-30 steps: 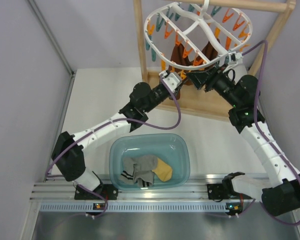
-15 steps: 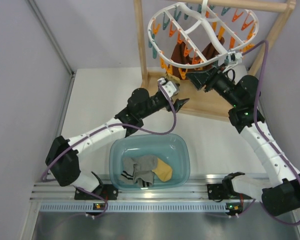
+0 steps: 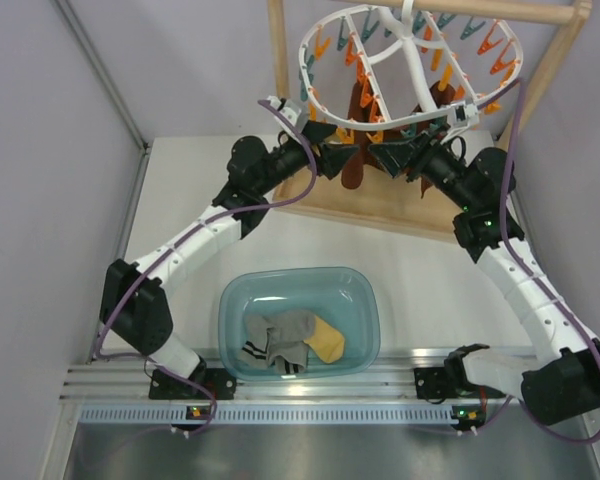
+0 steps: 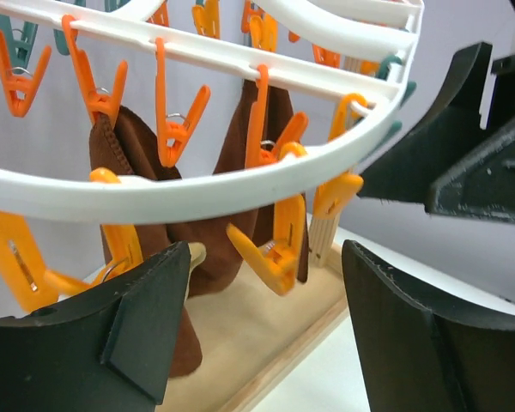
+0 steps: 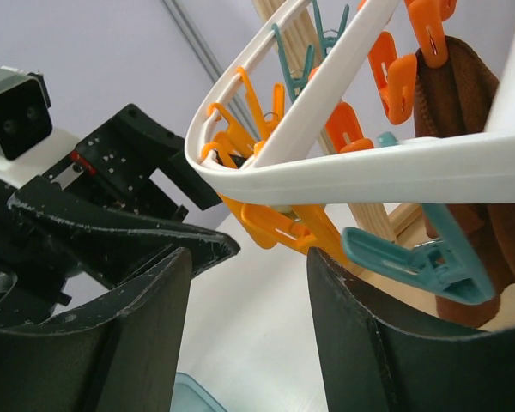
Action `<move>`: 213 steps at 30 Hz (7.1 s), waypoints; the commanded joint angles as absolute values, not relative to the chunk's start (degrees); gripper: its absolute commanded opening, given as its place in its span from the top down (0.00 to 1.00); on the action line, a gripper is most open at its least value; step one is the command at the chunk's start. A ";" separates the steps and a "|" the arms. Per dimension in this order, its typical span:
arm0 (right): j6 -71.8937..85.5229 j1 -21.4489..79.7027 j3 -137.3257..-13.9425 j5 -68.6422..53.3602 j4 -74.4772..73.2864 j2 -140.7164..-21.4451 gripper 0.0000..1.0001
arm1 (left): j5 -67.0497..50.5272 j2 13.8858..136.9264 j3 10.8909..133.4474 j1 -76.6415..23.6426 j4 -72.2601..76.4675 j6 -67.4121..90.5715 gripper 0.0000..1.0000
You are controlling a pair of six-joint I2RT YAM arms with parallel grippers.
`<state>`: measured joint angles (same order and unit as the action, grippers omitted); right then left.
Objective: Clip the socks to the hanger
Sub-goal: Open the clamp at the hanger, then pick up the sock from the bin.
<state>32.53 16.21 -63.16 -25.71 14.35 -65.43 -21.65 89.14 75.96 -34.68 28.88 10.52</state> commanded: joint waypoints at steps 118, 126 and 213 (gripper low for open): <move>26.36 32.87 -66.53 -10.46 30.94 -70.75 0.72 | -49.04 91.93 84.46 -39.73 8.97 -15.29 1.00; 27.95 32.70 -66.88 -8.44 29.80 -70.84 1.00 | -48.43 90.71 82.97 -39.73 8.35 -16.79 0.94; 30.06 26.01 -64.69 -16.70 20.92 -68.55 1.00 | -27.15 82.10 70.75 -64.87 -29.89 -39.91 1.00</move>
<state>30.59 26.44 -64.86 -14.90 21.37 -70.02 -24.69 87.33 67.61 -67.22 -32.08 -44.84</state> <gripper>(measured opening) 0.078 0.011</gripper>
